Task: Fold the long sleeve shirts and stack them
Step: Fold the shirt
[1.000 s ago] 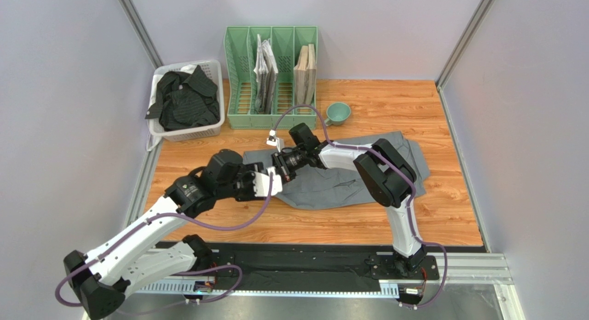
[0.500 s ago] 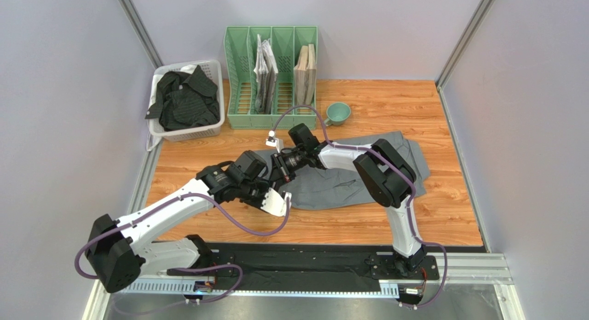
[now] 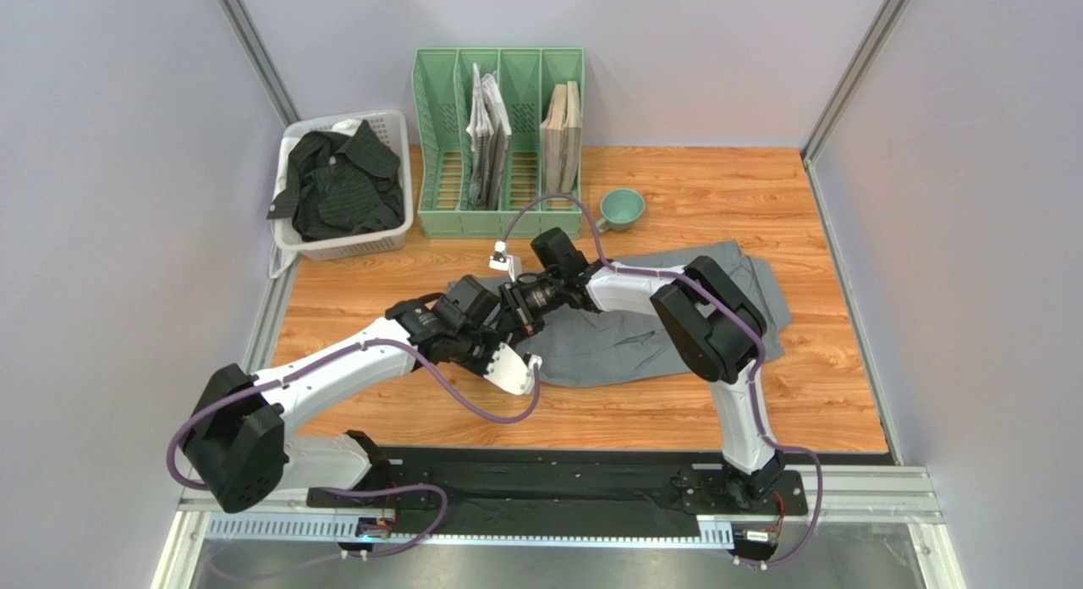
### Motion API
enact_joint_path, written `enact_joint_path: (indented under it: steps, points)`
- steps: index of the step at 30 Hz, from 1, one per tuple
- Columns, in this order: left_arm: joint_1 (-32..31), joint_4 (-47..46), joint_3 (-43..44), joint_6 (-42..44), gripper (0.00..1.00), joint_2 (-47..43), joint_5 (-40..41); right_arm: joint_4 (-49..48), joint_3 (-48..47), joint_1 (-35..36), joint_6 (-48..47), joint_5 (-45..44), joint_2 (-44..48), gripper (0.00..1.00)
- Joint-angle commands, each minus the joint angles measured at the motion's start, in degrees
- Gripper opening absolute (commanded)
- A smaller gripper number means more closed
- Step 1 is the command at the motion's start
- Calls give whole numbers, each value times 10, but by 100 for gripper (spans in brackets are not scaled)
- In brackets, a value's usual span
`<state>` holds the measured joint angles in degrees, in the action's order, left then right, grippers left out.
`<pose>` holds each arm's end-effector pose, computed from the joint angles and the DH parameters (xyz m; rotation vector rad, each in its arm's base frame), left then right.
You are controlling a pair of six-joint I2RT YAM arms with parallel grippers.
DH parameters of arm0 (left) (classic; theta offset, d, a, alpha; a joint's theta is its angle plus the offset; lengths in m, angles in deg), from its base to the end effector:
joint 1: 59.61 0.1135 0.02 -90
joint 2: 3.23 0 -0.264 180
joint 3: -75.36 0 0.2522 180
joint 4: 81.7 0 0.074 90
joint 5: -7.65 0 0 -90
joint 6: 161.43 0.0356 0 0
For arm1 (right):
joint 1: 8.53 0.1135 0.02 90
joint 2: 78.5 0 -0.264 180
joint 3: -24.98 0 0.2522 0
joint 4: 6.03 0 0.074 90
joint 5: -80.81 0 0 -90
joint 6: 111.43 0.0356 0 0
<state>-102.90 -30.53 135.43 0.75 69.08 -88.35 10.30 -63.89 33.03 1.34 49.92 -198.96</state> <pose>0.1687 -0.1640 0.2137 2.2725 1.3956 0.0218 0.3019 0.3085 0.1405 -0.9536 2.3962 1.7255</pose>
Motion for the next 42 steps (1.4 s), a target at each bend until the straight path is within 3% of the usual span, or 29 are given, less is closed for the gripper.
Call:
enact_joint_path:
  steps: [1, 4, 9, 15, 21, 27, 31, 34, 35, 36, 40, 41, 42]
  points:
    - [35, 6, 0, 43, 18, 6, 16, -20, 2, 5, 6, 20, 31, 0]
    - [73, 34, 5, 72, 13, -8, 25, -20, 8, 5, 1, 19, 30, 0]
    - [129, 91, 5, 121, 14, -45, 29, -21, 13, 5, 0, 17, 29, 0]
    - [171, 134, 13, 130, 29, -77, 28, -21, 8, 5, 1, 17, 30, 0]
    - [174, 180, 56, 11, 53, -124, -87, -20, 9, 6, 3, 21, 37, 0]
    - [174, 109, 9, -127, 72, -130, -146, -21, 2, 6, 4, 21, 35, 0]
    - [174, -17, -37, -247, 76, -127, -110, -20, 3, 6, 6, 21, 36, 0]
    - [174, -92, -80, -276, 77, -140, -106, -20, 3, 6, 6, 22, 40, 0]
    - [174, -113, -94, -288, 95, -149, -109, -21, 3, 5, 5, 22, 39, 0]
    - [174, -136, -109, -289, 99, -166, -114, -21, 2, 5, 5, 24, 40, 0]
    - [174, -240, -174, -280, 99, -185, -109, -21, 0, 5, 6, 30, 38, 0]
    - [174, -250, -177, -267, 95, -179, -97, -20, 0, 6, 7, 32, 37, 0]
    - [174, -258, -179, -259, 75, -160, -69, -20, 0, 6, 10, 36, 36, 0]
